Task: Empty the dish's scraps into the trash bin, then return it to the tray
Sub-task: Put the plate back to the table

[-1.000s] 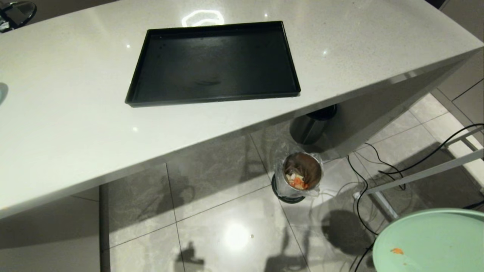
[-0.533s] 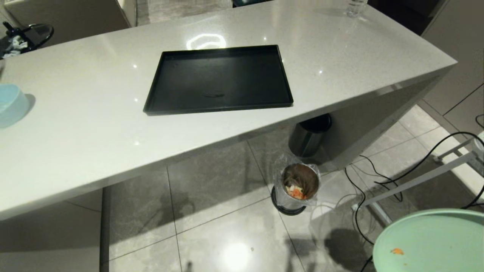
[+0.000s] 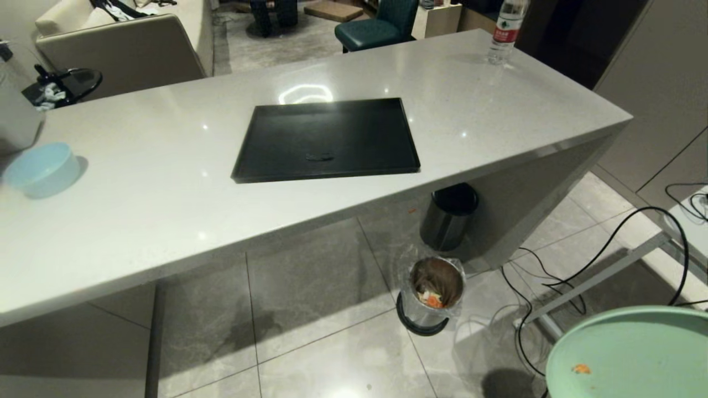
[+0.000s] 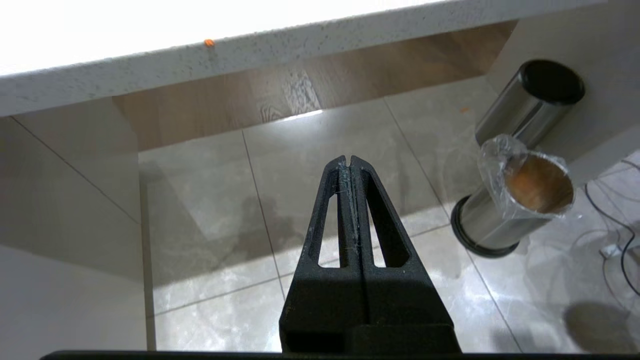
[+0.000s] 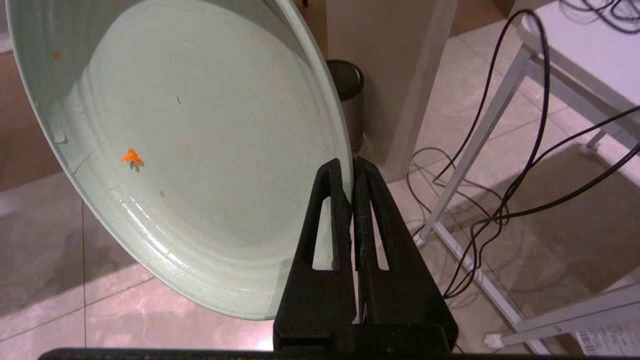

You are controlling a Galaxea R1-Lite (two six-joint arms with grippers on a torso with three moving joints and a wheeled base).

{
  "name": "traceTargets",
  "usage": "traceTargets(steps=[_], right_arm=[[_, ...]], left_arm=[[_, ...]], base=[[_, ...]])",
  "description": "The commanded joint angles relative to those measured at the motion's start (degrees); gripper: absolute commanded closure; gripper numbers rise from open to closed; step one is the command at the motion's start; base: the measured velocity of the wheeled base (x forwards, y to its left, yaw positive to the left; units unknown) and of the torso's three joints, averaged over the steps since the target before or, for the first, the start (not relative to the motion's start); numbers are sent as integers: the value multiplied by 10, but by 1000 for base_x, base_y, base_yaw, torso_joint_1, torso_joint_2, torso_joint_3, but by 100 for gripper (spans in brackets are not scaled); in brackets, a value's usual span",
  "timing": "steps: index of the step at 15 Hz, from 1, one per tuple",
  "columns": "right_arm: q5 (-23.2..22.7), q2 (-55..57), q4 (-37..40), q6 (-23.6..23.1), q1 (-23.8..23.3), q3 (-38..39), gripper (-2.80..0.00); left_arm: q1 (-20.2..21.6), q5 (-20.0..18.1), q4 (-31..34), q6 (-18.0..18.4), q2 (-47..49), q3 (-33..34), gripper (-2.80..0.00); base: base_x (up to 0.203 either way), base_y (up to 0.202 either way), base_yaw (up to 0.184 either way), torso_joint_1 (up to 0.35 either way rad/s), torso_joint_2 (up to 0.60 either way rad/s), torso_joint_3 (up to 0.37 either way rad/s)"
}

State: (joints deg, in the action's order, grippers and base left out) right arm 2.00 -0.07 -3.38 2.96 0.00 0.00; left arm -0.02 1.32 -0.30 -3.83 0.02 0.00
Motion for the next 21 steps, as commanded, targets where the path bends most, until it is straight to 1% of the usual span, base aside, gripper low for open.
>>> traceTargets(steps=[1, 16, 21], right_arm=[[0, 1, -1, 0, 0, 0, 0], [0, 1, -1, 2, 0, 0, 0], [0, 1, -1, 2, 0, 0, 0]], left_arm=[[0, 0, 0, 0, 0, 0, 0], [0, 0, 0, 0, 1, 0, 0], [0, 0, 0, 0, 1, 0, 0]], base=[[0, 0, 0, 2, 2, 199], [0, 0, 0, 2, 2, 203], [0, 0, 0, 2, 2, 45]])
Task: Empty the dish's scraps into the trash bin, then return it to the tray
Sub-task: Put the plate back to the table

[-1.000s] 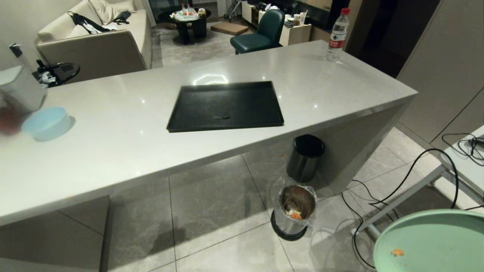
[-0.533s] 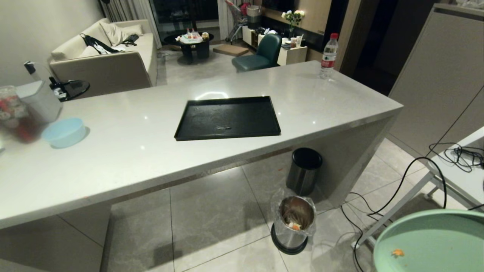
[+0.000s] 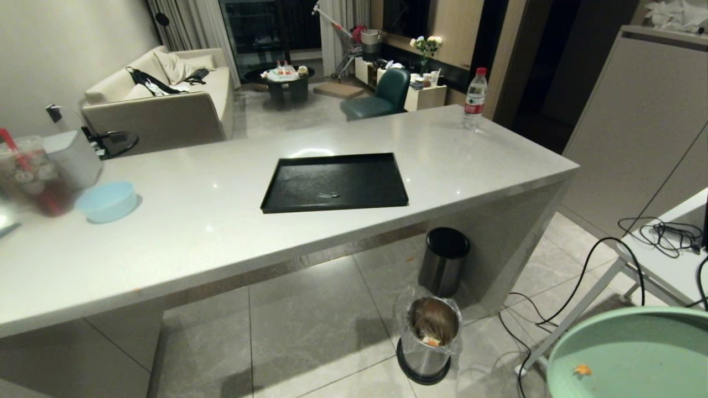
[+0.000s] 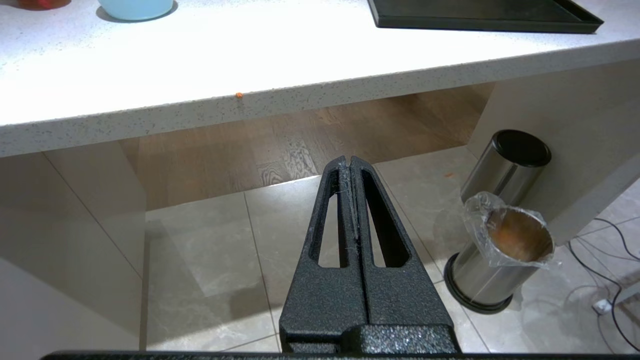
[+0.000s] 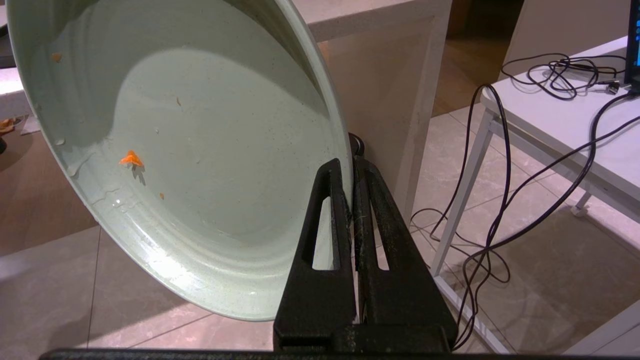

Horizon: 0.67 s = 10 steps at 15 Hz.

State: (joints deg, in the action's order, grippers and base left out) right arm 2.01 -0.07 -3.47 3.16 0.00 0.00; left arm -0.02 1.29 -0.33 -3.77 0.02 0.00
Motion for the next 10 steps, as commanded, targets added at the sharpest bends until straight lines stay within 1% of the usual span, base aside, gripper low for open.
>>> traceTargets(steps=[1, 5, 6, 10], right_arm=[[0, 1, 0, 0, 0, 0, 0], [0, 1, 0, -1, 0, 0, 0], [0, 1, 0, -1, 0, 0, 0], [0, 1, 0, -1, 0, 0, 0]], left_arm=[[0, 0, 0, 0, 1, 0, 0], [0, 0, 0, 0, 1, 0, 0], [0, 0, 0, 0, 1, 0, 0], [0, 0, 0, 0, 1, 0, 0]], base=[[0, 0, 0, 0, 0, 0], [0, 0, 0, 0, 0, 0], [2, -17, 62, 1, 4, -1], [1, -8, 167, 2, 1, 4]])
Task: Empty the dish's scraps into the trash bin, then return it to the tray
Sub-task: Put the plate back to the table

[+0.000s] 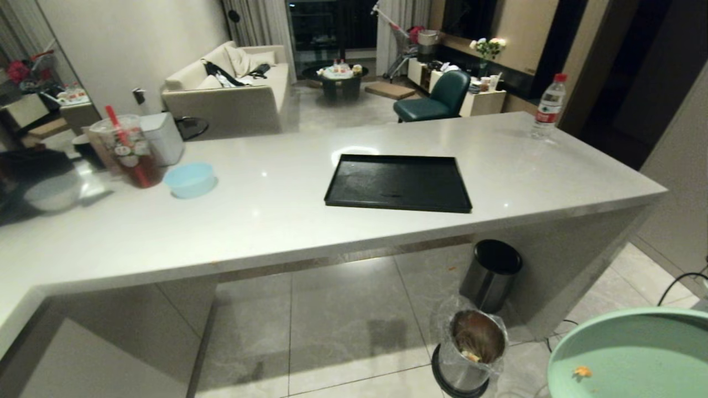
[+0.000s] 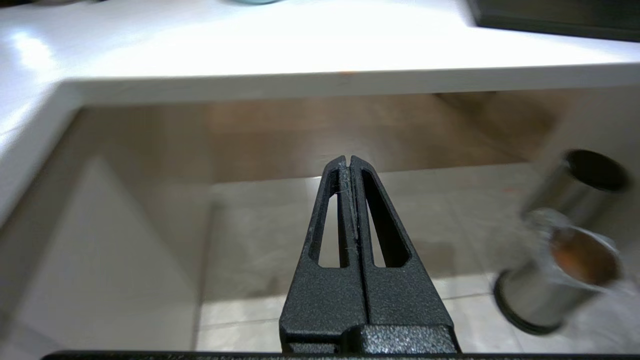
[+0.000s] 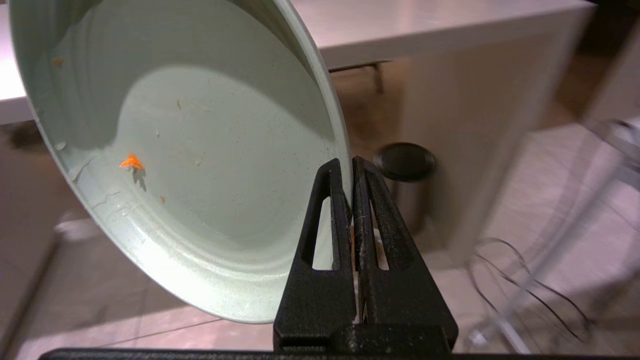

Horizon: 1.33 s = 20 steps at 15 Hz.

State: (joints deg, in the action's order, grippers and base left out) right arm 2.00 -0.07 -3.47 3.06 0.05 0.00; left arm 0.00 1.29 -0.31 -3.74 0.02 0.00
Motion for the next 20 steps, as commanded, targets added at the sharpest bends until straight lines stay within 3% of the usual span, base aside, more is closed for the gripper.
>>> traceTargets(steps=[1, 5, 16, 20], right_arm=[[0, 1, 0, -1, 0, 0, 0], [0, 1, 0, 0, 0, 0, 0], [0, 1, 0, 0, 0, 0, 0], [0, 1, 0, 0, 0, 0, 0]], left_arm=[[-1, 0, 0, 0, 1, 0, 0], [-1, 0, 0, 1, 1, 0, 0], [0, 0, 0, 1, 1, 0, 0], [0, 0, 0, 1, 1, 0, 0]], base=[[-1, -12, 174, 6, 7, -5], [0, -7, 134, 3, 2, 2], [0, 0, 0, 0, 0, 0], [163, 0, 0, 7, 3, 4]])
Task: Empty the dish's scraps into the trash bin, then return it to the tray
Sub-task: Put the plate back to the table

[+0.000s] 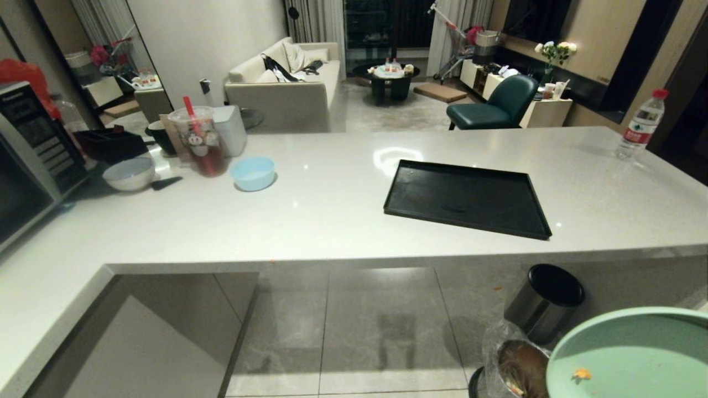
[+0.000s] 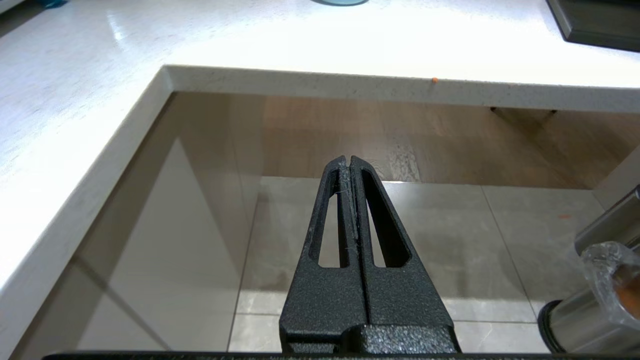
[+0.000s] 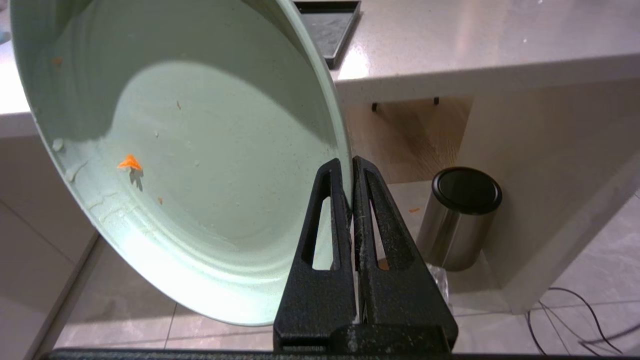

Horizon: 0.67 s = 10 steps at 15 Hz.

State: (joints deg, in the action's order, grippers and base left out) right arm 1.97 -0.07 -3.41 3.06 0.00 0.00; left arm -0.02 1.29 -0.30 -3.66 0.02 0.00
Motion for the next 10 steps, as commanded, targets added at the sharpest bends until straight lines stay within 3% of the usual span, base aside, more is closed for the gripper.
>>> traceTargets(steps=[1, 10], right_arm=[[0, 1, 0, 0, 0, 0, 0], [0, 1, 0, 0, 0, 0, 0]], left_arm=[[0, 0, 0, 0, 1, 0, 0], [0, 0, 0, 1, 1, 0, 0]], base=[[194, 0, 1, 2, -2, 3], [195, 0, 2, 3, 3, 2]])
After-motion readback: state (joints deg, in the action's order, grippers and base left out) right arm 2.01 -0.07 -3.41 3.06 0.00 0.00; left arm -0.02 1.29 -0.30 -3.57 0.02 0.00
